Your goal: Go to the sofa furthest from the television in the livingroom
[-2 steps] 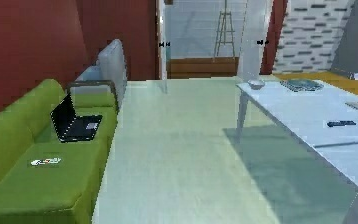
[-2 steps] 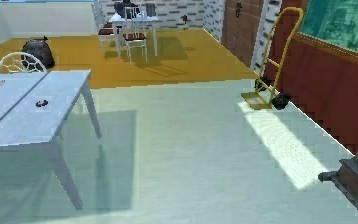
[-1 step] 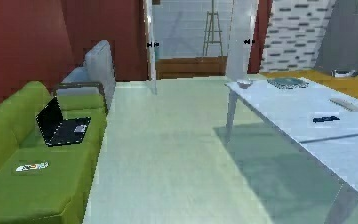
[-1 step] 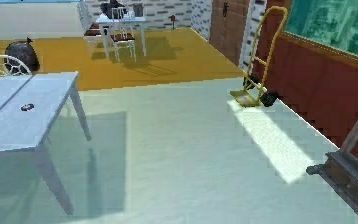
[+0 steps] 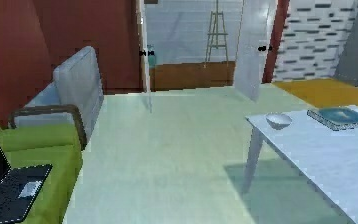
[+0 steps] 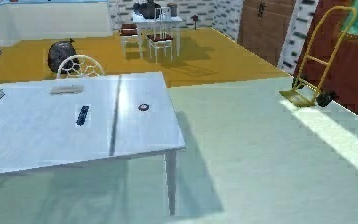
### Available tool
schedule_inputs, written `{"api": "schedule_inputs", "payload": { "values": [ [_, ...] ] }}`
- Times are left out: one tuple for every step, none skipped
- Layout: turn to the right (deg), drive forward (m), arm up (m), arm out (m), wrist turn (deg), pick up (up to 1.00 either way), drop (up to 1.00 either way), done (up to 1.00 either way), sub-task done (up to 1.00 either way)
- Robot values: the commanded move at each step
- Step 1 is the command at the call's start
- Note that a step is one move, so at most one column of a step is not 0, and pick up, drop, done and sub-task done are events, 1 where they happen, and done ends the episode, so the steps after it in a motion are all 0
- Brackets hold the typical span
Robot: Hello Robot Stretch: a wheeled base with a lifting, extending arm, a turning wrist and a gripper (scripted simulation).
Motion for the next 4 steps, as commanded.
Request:
{"api": "schedule_inputs", "payload": {
  "values": [
    [-9.0,0.0,0.0,0.0,0.0,0.0,0.0,0.0,0.0],
    [0.0,1.0,0.0,0.0,0.0,0.0,0.0,0.0,0.0],
    [0.0,0.35,0.0,0.0,0.0,0.0,0.0,0.0,0.0],
    [-36.0,0.0,0.0,0.0,0.0,0.0,0.0,0.0,0.0]
  ]
}}
